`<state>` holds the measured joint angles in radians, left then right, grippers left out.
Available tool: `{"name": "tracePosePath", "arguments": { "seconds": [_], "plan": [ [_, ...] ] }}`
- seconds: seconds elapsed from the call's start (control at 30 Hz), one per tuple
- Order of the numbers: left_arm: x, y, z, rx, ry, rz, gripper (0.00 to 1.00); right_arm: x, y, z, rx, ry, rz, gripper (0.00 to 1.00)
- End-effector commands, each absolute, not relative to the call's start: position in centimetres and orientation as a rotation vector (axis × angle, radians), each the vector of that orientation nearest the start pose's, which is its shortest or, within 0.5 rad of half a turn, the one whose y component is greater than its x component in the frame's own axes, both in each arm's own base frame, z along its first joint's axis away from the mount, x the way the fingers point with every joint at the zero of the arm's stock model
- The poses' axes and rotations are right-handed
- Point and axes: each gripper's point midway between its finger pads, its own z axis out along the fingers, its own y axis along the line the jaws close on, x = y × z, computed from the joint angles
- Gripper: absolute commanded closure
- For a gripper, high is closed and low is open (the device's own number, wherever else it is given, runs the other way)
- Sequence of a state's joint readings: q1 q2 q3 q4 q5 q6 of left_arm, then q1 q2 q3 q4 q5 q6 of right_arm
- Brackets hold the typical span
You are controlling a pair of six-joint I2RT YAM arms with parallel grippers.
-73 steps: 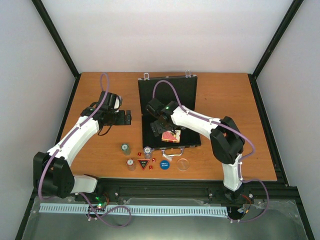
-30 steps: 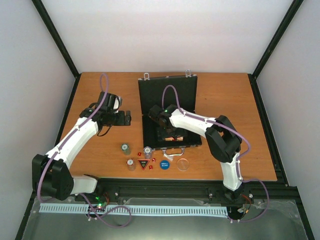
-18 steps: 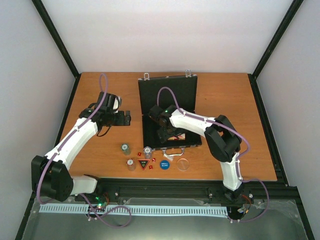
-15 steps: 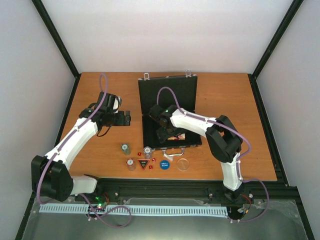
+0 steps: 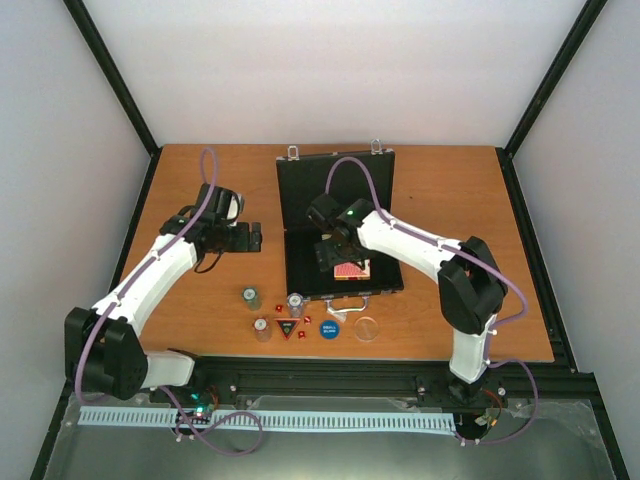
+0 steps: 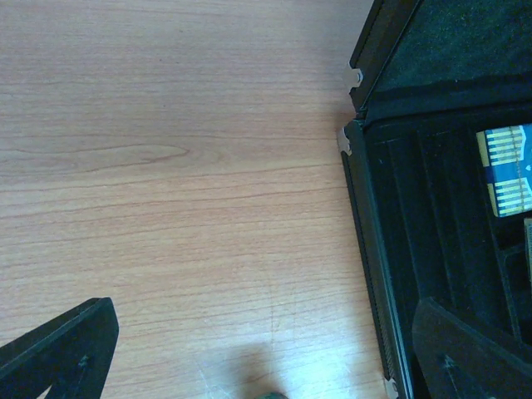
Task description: Pack up texas hold em set
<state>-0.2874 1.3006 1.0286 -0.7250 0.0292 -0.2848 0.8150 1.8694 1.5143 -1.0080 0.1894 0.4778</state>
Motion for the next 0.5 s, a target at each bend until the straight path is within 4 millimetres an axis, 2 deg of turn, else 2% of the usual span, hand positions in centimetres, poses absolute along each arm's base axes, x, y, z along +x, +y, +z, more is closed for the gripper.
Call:
{"name": "tracePosePath", "arguments": {
  "seconds": [0.0,0.27,0.47],
  "plan": [
    [32.8,-10.1,16.2,0.008,2.565,-0.250,0.00,30.6,24.2,9.0,-0.306,2.867,-0.078,0.00],
    [32.7,-10.0,15.9,0.009,2.574,-0.239,0.00,31.1,22.6,6.6,-0.221,2.945,-0.027,0.00],
    [32.8,-10.0,15.9,0.010,2.576,-0.235,0.00,30.8,24.1,5.2,-0.253,2.996,0.133,0.00]
  ]
}}
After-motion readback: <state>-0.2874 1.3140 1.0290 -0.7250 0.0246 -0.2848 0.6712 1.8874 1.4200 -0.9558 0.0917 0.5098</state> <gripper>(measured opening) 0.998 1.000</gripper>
